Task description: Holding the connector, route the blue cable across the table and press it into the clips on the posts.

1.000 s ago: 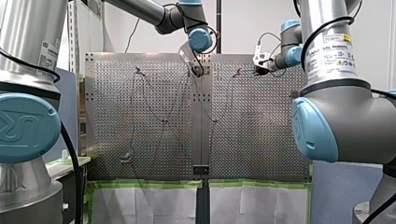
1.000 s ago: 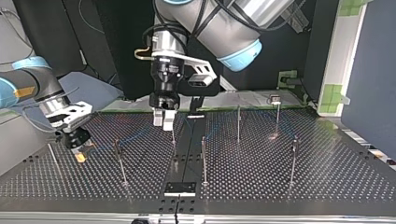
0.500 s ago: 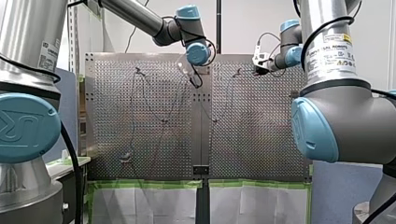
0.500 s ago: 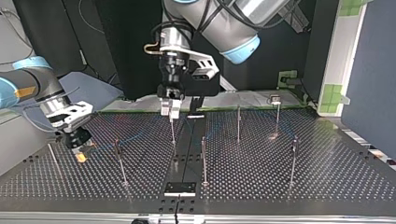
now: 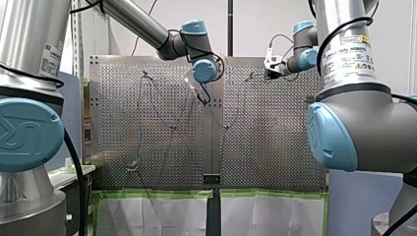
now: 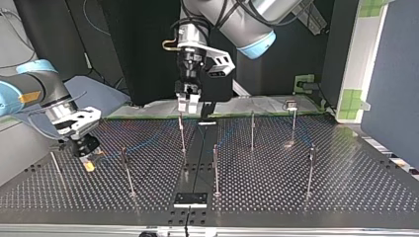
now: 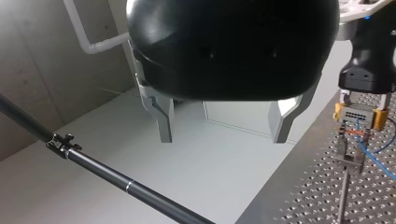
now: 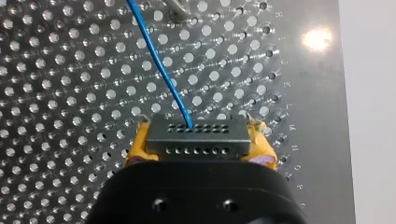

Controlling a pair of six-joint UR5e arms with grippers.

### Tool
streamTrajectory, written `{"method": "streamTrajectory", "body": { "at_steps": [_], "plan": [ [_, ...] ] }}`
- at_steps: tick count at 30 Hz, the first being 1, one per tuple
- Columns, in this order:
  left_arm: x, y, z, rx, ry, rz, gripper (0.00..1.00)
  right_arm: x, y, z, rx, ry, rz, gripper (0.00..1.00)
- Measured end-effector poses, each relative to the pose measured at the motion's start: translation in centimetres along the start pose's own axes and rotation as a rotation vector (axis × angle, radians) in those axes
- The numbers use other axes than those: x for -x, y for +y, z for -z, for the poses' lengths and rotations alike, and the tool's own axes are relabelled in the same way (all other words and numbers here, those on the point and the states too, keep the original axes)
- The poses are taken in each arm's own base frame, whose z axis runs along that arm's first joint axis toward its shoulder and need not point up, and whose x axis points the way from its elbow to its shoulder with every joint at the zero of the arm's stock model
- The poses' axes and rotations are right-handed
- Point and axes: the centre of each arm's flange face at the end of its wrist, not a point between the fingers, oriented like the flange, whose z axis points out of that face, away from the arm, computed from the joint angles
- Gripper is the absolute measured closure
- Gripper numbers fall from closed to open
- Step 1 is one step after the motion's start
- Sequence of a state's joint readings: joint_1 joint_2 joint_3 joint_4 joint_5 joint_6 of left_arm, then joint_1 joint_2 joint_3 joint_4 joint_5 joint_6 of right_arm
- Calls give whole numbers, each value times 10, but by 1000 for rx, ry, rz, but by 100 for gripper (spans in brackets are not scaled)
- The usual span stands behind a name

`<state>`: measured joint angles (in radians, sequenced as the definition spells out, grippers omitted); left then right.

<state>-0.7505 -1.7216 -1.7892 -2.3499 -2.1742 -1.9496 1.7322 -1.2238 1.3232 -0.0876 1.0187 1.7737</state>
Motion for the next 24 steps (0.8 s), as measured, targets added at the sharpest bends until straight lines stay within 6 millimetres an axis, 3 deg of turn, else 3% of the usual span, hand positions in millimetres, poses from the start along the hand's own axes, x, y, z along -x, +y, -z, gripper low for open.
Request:
{"method": "streamTrajectory", "body": {
  "at_steps": [12, 24],
  "plan": [
    [-18, 26, 20, 4, 0, -4, 0, 1, -2, -1, -3, -1, 0, 100],
    [-70, 72, 50, 33, 59, -51, 0, 1, -1, -1, -2, -1, 0, 100]
  ]
}}
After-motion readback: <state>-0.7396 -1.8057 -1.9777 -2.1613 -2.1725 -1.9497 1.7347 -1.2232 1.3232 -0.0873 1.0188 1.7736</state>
